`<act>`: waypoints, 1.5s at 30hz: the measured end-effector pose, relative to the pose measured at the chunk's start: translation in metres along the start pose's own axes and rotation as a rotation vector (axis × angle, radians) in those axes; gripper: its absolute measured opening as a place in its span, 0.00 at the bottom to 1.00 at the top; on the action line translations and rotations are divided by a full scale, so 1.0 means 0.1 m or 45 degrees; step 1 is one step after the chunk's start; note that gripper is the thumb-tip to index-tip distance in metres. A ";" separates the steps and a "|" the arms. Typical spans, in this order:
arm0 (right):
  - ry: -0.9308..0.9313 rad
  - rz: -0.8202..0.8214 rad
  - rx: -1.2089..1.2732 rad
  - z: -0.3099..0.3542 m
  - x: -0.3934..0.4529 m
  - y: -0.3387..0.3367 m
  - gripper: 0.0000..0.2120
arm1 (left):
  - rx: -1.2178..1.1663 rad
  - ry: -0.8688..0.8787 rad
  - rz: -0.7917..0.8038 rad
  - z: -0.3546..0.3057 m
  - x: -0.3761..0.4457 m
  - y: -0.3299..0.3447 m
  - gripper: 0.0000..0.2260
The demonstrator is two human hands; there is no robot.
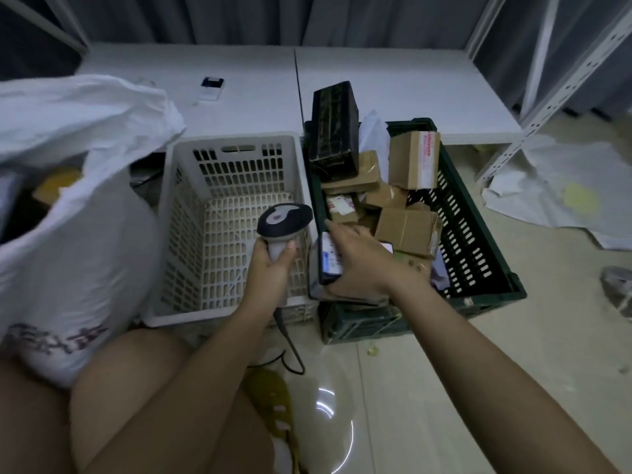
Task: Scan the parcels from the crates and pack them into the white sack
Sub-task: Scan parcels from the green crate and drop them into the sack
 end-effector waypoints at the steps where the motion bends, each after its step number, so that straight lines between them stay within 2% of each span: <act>1: 0.022 0.024 0.027 0.05 0.05 0.03 0.58 | 0.002 -0.010 -0.009 0.04 -0.05 -0.05 0.13; 3: 0.089 0.101 0.111 0.09 0.13 0.03 0.54 | 0.013 -0.034 -0.002 0.12 -0.15 -0.15 0.13; 5: 0.215 0.144 0.368 -0.01 0.23 -0.03 0.41 | 0.014 -0.069 0.046 0.18 -0.21 -0.21 0.13; 7: 0.279 0.171 0.440 -0.10 0.27 -0.12 0.30 | -0.029 -0.101 0.102 0.21 -0.27 -0.25 0.14; 9: 0.292 0.213 0.354 -0.15 0.28 -0.15 0.29 | -0.075 -0.107 0.160 0.19 -0.32 -0.24 0.14; 13: 0.436 0.339 0.417 -0.08 0.27 -0.04 0.39 | -0.141 -0.133 0.242 0.20 -0.37 -0.23 0.15; 14: 0.473 0.381 0.461 -0.09 0.28 0.04 0.39 | -0.140 -0.134 0.236 0.20 -0.37 -0.24 0.15; 16: 0.477 0.392 0.653 -0.06 0.27 0.18 0.25 | -0.142 -0.138 0.220 0.22 -0.34 -0.26 0.16; 17: 0.467 0.351 0.753 -0.03 0.25 0.21 0.19 | -0.155 -0.141 0.210 0.22 -0.32 -0.27 0.16; 20: 0.467 0.116 0.911 0.00 0.15 0.21 0.18 | -0.199 -0.165 0.186 0.21 -0.28 -0.31 0.13; 23: 0.470 -0.032 1.090 -0.02 0.01 0.18 0.11 | -0.274 -0.149 0.208 0.15 -0.26 -0.33 0.12; 25: 0.436 -0.131 1.169 -0.04 -0.09 0.15 0.14 | -0.310 -0.097 0.232 0.10 -0.25 -0.32 0.13; 27: 0.367 -0.373 1.239 -0.07 -0.17 0.07 0.20 | -0.328 -0.035 0.255 0.05 -0.25 -0.31 0.15; 30: 0.330 -0.945 1.379 -0.13 -0.32 0.00 0.22 | -0.301 0.057 0.281 -0.01 -0.26 -0.31 0.16; 31: 0.338 -1.051 1.394 -0.15 -0.35 0.00 0.24 | -0.294 0.067 0.293 -0.02 -0.28 -0.30 0.16; 33: 0.356 -1.090 1.373 -0.16 -0.38 0.06 0.27 | -0.293 0.061 0.325 -0.04 -0.32 -0.30 0.16; 37: 0.406 -1.113 1.419 -0.21 -0.40 0.15 0.26 | -0.182 0.076 0.384 -0.04 -0.44 -0.31 0.18; 45: 0.367 -1.055 1.383 -0.19 -0.41 0.14 0.27 | 0.013 0.123 0.523 -0.05 -0.57 -0.26 0.16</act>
Point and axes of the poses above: each hand's wrist, its own x-axis towards the middle knuckle, its own y-axis out of the palm, z = x × y, the point moved 3 cm from there along x, towards the middle knuckle, and after that the axes turned 6 degrees about -y, right-handed, at the moved point
